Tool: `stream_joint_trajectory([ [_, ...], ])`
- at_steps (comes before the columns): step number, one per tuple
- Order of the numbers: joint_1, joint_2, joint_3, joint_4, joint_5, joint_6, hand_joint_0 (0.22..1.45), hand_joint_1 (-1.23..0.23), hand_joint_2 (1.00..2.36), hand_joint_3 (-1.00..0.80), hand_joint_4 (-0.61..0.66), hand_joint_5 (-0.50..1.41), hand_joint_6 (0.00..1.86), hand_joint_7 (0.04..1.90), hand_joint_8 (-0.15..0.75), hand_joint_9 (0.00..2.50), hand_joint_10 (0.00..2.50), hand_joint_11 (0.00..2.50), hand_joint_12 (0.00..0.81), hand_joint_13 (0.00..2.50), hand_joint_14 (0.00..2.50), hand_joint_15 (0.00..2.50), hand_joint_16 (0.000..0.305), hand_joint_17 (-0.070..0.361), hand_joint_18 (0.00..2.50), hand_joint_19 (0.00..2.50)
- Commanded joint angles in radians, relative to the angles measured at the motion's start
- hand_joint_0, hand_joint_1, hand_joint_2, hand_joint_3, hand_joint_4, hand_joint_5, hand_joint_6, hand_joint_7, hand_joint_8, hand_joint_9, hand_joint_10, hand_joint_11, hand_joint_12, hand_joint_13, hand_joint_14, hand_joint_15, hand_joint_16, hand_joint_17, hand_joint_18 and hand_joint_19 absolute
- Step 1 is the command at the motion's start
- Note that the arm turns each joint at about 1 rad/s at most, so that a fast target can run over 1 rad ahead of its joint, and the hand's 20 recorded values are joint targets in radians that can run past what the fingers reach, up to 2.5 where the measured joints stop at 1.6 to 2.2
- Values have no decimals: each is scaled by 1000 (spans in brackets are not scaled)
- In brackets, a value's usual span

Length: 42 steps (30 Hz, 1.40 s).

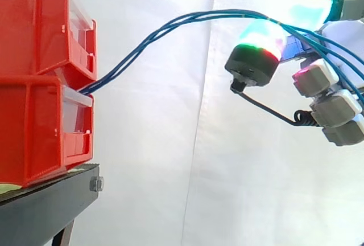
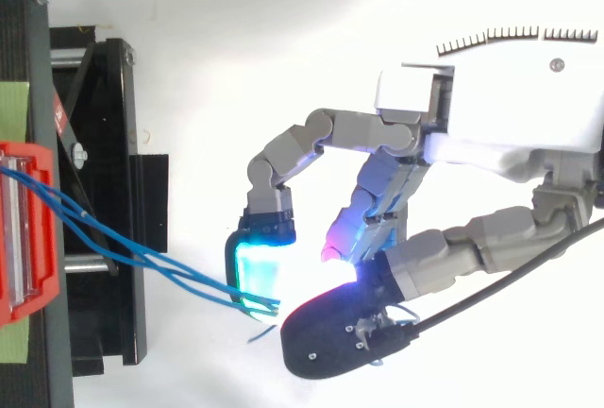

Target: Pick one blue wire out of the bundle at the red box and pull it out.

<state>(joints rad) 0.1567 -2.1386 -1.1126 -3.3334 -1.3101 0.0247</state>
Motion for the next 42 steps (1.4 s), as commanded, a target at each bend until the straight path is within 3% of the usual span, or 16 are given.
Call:
stream_joint_trajectory([
  [1, 0, 0, 0, 0, 0, 0, 551, -541, 1705, -107, -156, -194, 923, 1030, 215, 1140, 9, 527, 400, 1143, 19, 634, 58, 130, 1016, 703],
  [6, 0, 0, 0, 0, 0, 0, 507, -503, 1800, -154, -99, -193, 921, 987, 243, 1139, 9, 557, 420, 1150, 20, 625, 62, 139, 1043, 696],
  [11, 0, 0, 0, 0, 0, 0, 489, -534, 1742, -166, -50, -196, 923, 972, 273, 1136, 10, 581, 440, 1154, 20, 626, 66, 148, 1064, 674],
  [13, 0, 0, -1, 0, 0, 0, 514, -620, 1576, -136, -16, -200, 934, 971, 289, 1133, 10, 611, 441, 1147, 20, 628, 66, 148, 1063, 670],
  [14, 0, 0, -1, 0, 0, 0, 514, -620, 1576, -136, -16, -200, 934, 971, 289, 1133, 10, 611, 441, 1147, 20, 628, 66, 148, 1063, 670],
  [16, 0, 0, -1, 0, 0, 0, 632, -760, 1109, -29, 5, -218, 957, 923, 289, 1067, 9, 675, 427, 1116, 19, 650, 62, 139, 1026, 678],
  [17, 0, 0, -1, 0, 0, 0, 660, -773, 1001, -10, 3, -220, 958, 921, 284, 1051, 9, 679, 418, 1106, 21, 657, 60, 135, 1015, 685],
  [24, 0, 0, 0, 0, 0, 1, 581, -662, 1015, -255, -18, -227, 949, 974, 251, 1011, 13, 706, 374, 1046, 24, 683, 50, 112, 920, 748],
  [32, 0, 0, -1, 2, -1, 0, 536, -507, 1004, -441, 24, -212, 930, 983, 277, 1017, 15, 707, 398, 1037, 21, 690, 53, 120, 888, 763],
  [36, 0, -1, -1, 2, -1, 0, 533, -510, 1003, -449, 46, -212, 929, 993, 300, 1015, 15, 719, 404, 1034, 23, 686, 54, 121, 889, 754],
  [42, 0, -1, -1, 0, 0, 1, 611, -681, 1013, -332, 81, -230, 957, 949, 304, 963, 15, 774, 390, 1006, 24, 680, 51, 116, 892, 734],
])
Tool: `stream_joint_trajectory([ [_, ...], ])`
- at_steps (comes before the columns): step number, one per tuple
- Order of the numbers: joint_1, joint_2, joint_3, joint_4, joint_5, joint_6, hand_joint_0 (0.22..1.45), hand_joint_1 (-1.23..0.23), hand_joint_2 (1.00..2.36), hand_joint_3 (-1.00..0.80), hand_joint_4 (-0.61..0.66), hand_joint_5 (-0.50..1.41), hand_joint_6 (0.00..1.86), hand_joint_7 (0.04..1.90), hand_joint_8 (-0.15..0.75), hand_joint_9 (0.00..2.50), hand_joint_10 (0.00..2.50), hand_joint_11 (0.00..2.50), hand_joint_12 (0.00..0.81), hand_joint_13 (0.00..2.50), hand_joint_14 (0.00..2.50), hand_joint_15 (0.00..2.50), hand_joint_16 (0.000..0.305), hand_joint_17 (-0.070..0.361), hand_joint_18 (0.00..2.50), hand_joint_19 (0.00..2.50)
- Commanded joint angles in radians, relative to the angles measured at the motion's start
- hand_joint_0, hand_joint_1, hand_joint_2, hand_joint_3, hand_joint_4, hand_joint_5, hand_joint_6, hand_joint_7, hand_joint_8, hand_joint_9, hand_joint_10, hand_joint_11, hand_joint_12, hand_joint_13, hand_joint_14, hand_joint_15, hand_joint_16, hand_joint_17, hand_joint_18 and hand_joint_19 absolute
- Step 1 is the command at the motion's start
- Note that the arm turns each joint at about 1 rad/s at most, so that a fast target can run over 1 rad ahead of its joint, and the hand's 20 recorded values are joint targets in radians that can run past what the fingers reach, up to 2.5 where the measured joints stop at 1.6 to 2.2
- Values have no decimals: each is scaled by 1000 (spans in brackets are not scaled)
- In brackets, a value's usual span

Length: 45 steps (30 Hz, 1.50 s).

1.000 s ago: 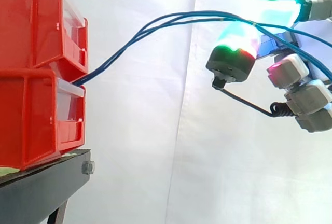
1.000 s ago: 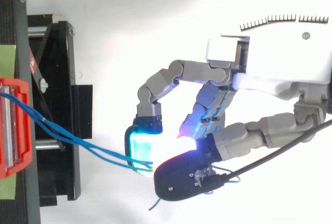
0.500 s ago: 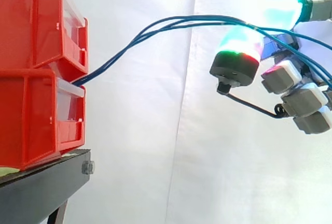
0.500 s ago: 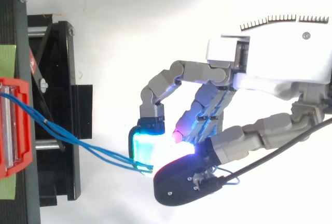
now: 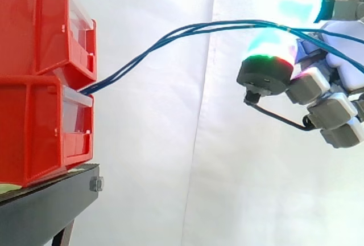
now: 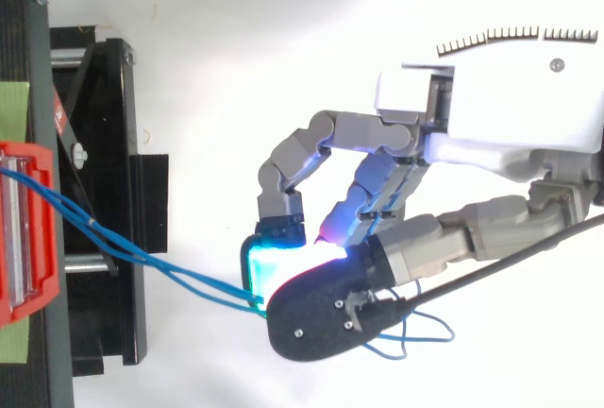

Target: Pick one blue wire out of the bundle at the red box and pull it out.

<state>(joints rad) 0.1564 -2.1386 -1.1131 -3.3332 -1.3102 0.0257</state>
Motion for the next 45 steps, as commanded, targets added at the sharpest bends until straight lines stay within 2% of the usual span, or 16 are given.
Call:
stream_joint_trajectory([
  [1, 0, 0, 1, 0, 0, 0, 640, -707, 1014, -318, 85, -237, 963, 931, 308, 950, 14, 789, 391, 1001, 23, 678, 51, 115, 894, 723],
  [9, 2, 0, -1, 0, 0, 0, 732, -748, 1011, -353, 45, -265, 974, 919, 289, 889, 12, 773, 386, 986, 21, 657, 50, 112, 904, 690],
  [11, 2, 0, 1, 0, 0, 0, 703, -714, 1008, -398, 52, -266, 970, 899, 286, 889, 13, 777, 386, 984, 23, 662, 50, 112, 908, 690],
  [12, 0, 0, 1, 0, 0, 0, 636, -644, 1004, -447, 74, -258, 956, 829, 291, 889, 13, 787, 387, 972, 21, 673, 51, 114, 886, 702],
  [15, 0, 0, 1, 0, 0, 0, 543, -537, 1000, -495, 103, -238, 922, 842, 312, 887, 14, 755, 406, 953, 23, 682, 54, 122, 831, 732],
  [18, 0, 0, -1, 0, 0, 0, 520, -471, 1000, -500, 116, -226, 899, 805, 326, 878, 11, 724, 418, 939, 20, 676, 57, 128, 802, 738],
  [19, 0, 0, 1, 0, 0, 0, 519, -474, 1000, -500, 107, -215, 877, 859, 328, 872, 14, 741, 419, 935, 20, 684, 57, 128, 795, 730],
  [20, 0, 0, 1, 0, 0, 0, 528, -506, 1001, -494, 99, -212, 876, 873, 330, 870, 15, 736, 419, 932, 22, 675, 57, 127, 790, 724],
  [22, 0, 0, 1, 0, 0, -1, 630, -688, 1010, -365, 79, -221, 896, 962, 309, 824, 16, 728, 406, 890, 22, 656, 54, 121, 767, 698],
  [25, 0, -1, -1, 0, 0, -1, 753, -794, 1013, -313, 3, -247, 944, 902, 290, 756, 11, 716, 402, 862, 19, 617, 51, 115, 775, 637],
  [29, 0, 0, 1, 1, 0, -1, 820, -800, 1007, -416, -56, -239, 950, 889, 280, 739, 12, 691, 399, 850, 21, 602, 49, 111, 780, 622],
  [30, 0, 0, 1, 1, 0, -1, 781, -824, 1000, -500, -52, -236, 948, 910, 277, 733, 13, 692, 399, 856, 19, 600, 50, 112, 820, 578],
  [34, 0, 0, -1, 1, 0, -3, 605, -796, 1000, -500, -7, -209, 938, 950, 287, 714, 14, 702, 406, 823, 21, 614, 51, 114, 772, 607],
  [37, 0, 0, 1, 1, 0, -3, 443, -646, 1000, -500, 37, -181, 930, 955, 335, 718, 12, 678, 459, 788, 17, 613, 61, 137, 705, 622],
  [42, 0, 0, -1, 1, 0, -3, 349, -572, 1000, -500, 100, -148, 920, 963, 381, 697, 11, 617, 515, 702, 18, 566, 73, 165, 644, 557],
  [45, 0, 0, 1, 1, 0, -3, 341, -609, 1000, -500, 123, -149, 918, 964, 396, 659, 11, 601, 526, 659, 17, 538, 75, 169, 613, 537],
])
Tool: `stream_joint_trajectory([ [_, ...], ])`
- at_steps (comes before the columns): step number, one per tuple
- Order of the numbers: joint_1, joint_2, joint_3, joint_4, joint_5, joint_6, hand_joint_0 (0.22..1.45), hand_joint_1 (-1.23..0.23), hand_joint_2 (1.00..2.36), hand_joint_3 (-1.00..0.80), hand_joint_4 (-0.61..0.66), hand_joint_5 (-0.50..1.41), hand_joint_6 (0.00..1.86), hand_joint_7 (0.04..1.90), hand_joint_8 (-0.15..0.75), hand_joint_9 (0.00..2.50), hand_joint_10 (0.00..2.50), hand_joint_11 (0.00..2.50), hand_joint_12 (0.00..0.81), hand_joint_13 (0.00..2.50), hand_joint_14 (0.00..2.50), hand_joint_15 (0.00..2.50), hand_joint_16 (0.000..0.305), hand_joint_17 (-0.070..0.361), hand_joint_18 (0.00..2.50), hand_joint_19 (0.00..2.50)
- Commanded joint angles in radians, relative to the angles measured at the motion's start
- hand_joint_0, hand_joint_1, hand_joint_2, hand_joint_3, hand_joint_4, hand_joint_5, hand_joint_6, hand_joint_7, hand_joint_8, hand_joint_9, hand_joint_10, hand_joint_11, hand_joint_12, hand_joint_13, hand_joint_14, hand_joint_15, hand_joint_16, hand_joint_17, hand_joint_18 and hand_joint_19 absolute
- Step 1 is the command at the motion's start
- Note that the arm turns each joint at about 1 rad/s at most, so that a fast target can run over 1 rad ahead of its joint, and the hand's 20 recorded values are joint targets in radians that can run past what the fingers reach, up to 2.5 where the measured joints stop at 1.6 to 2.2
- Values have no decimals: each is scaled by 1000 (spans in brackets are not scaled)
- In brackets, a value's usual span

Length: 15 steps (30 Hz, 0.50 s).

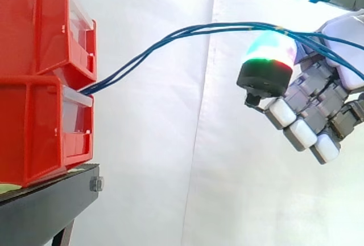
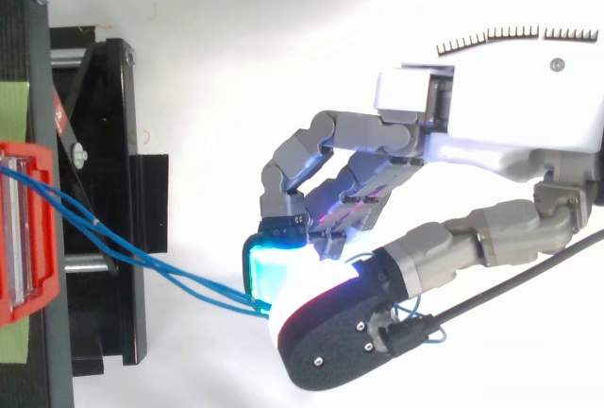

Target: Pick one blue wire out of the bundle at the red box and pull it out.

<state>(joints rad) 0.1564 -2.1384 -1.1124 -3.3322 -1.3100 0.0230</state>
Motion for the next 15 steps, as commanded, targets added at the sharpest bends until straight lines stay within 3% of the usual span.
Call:
stream_joint_trajectory([
  [1, 0, 0, 0, 0, 0, 0, 368, -682, 1000, -500, 111, -154, 917, 998, 384, 642, 10, 598, 514, 643, 15, 534, 72, 162, 593, 526],
  [2, 0, 0, -1, 0, 0, 0, 387, -716, 1000, -500, 94, -159, 921, 998, 373, 627, 12, 594, 505, 636, 17, 520, 70, 157, 582, 523],
  [3, 0, 0, 0, 0, 0, 0, 516, -804, 1000, -500, 24, -174, 919, 1084, 316, 590, 13, 584, 442, 606, 17, 508, 58, 129, 559, 533],
  [5, 0, 0, -1, 0, 0, 0, 615, -841, 1000, -500, -21, -177, 922, 1097, 297, 592, 15, 584, 422, 605, 17, 503, 53, 120, 555, 526],
  [7, 0, 0, -1, 0, 0, 0, 740, -862, 1001, -486, -143, -181, 924, 1255, 281, 616, 15, 571, 409, 633, 17, 483, 51, 115, 610, 496],
  [12, 0, 0, 0, 0, 0, 0, 780, -862, 1009, -388, -215, -191, 944, 1399, 267, 650, 12, 555, 396, 658, 18, 493, 50, 112, 634, 533],
  [15, 0, 0, 0, 0, 0, 3, 759, -851, 1011, -364, -206, -192, 952, 1361, 264, 672, 13, 564, 395, 664, 17, 499, 50, 112, 641, 546],
])
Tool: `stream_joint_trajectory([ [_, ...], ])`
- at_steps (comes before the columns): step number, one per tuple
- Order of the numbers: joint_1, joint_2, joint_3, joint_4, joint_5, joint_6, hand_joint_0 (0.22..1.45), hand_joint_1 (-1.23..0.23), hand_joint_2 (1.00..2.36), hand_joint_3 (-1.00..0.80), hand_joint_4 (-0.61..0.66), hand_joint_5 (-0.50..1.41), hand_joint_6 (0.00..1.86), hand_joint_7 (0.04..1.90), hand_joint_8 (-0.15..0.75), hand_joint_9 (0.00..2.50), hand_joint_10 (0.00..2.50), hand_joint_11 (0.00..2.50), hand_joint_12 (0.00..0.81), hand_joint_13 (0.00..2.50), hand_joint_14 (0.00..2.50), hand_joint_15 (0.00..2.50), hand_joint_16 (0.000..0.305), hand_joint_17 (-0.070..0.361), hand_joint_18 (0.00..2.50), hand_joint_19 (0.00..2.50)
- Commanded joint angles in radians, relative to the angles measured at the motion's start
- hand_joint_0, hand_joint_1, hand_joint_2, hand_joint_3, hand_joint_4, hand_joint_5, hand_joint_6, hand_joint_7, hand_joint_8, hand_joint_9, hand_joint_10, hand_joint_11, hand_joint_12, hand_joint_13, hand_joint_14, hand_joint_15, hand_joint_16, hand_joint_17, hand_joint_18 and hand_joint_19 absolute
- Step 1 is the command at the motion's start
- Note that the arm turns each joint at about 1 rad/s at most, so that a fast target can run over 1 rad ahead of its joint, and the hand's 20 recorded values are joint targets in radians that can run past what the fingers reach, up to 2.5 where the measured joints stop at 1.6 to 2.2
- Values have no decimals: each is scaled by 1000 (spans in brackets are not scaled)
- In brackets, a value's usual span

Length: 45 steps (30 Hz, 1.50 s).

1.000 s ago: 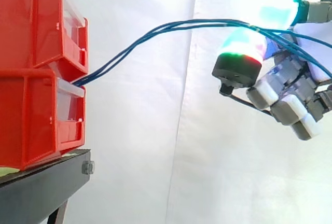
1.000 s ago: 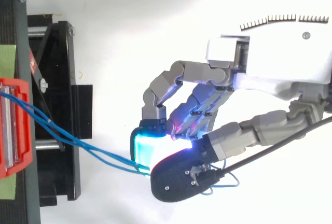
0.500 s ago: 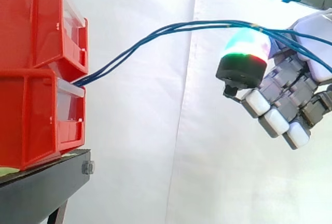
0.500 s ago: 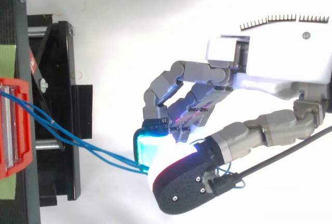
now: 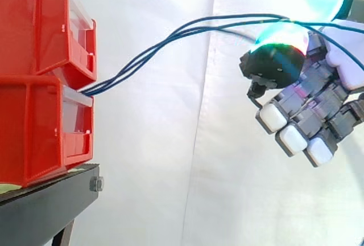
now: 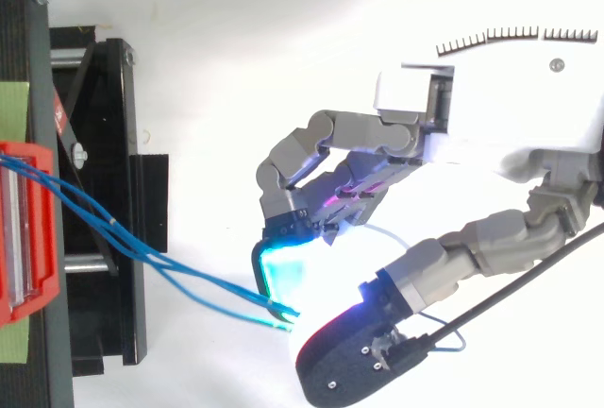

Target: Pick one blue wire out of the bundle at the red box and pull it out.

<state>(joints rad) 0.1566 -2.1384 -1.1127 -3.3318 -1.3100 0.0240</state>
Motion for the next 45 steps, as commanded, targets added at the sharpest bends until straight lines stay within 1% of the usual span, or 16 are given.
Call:
stream_joint_trajectory([
  [1, 0, 0, -1, -2, 0, 2, 745, -851, 1011, -352, -198, -191, 953, 1351, 262, 676, 13, 571, 395, 666, 19, 504, 50, 112, 642, 550],
  [5, 0, 0, 1, -2, 0, 2, 713, -845, 1012, -322, -176, -184, 948, 1351, 259, 705, 13, 577, 397, 674, 19, 510, 50, 112, 636, 571],
  [6, 0, 0, -1, -2, 0, 2, 684, -817, 1014, -295, -192, -182, 952, 1278, 256, 716, 15, 587, 399, 678, 19, 522, 50, 112, 628, 580],
  [8, 0, 0, -1, 0, 0, 1, 666, -807, 1016, -266, -185, -179, 949, 1254, 252, 724, 15, 590, 397, 677, 19, 530, 50, 112, 621, 593],
  [11, 3, 0, -1, 0, -2, 5, 654, -807, 1016, -237, -165, -174, 943, 1271, 255, 744, 13, 601, 400, 683, 18, 530, 50, 112, 616, 602],
  [14, 3, 0, 1, 0, -2, 4, 656, -804, 1016, -252, -156, -174, 946, 1233, 258, 756, 16, 603, 404, 688, 18, 534, 50, 112, 616, 603],
  [17, 6, 0, 1, -2, 0, 5, 648, -800, 1017, -228, -140, -171, 942, 1275, 259, 789, 14, 614, 403, 702, 18, 534, 50, 112, 629, 614],
  [20, 6, 0, 1, -2, 0, 10, 624, -756, 1018, -181, -111, -159, 944, 1277, 270, 883, 17, 643, 405, 736, 21, 554, 51, 114, 652, 650],
  [22, 8, 0, 1, 0, 0, 14, 582, -680, 1014, -169, -106, -149, 947, 1199, 288, 917, 13, 640, 435, 762, 18, 555, 57, 127, 681, 643],
  [23, 8, 0, 1, 0, 0, 14, 580, -676, 1013, -171, -106, -148, 947, 1189, 289, 919, 15, 642, 436, 763, 18, 551, 57, 128, 680, 643],
  [25, 6, -1, -1, 0, -2, 13, 555, -562, 1013, -190, -91, -143, 937, 1183, 293, 927, 15, 636, 448, 753, 18, 564, 59, 132, 655, 661],
  [29, 6, -1, -1, -2, -2, 11, 544, -475, 1015, -237, -65, -141, 919, 1247, 278, 926, 15, 648, 423, 729, 21, 574, 53, 120, 600, 699],
  [31, 8, -1, -1, -2, 0, 11, 537, -427, 1014, -278, -66, -138, 916, 1234, 277, 937, 17, 647, 423, 730, 21, 579, 54, 121, 590, 707],
  [34, 8, -1, -1, -2, 0, 11, 521, -403, 1009, -374, -60, -136, 915, 1213, 287, 950, 17, 646, 430, 736, 21, 573, 55, 124, 593, 704],
  [40, 8, -1, 1, -2, 0, 11, 487, -366, 1000, -500, -50, -134, 911, 1184, 298, 961, 14, 641, 444, 749, 20, 573, 58, 130, 614, 703],
  [45, 6, -1, -1, 5, -3, 27, 478, -358, 1000, -500, -40, -134, 905, 1191, 302, 968, 14, 639, 448, 755, 18, 570, 59, 132, 624, 698],
])
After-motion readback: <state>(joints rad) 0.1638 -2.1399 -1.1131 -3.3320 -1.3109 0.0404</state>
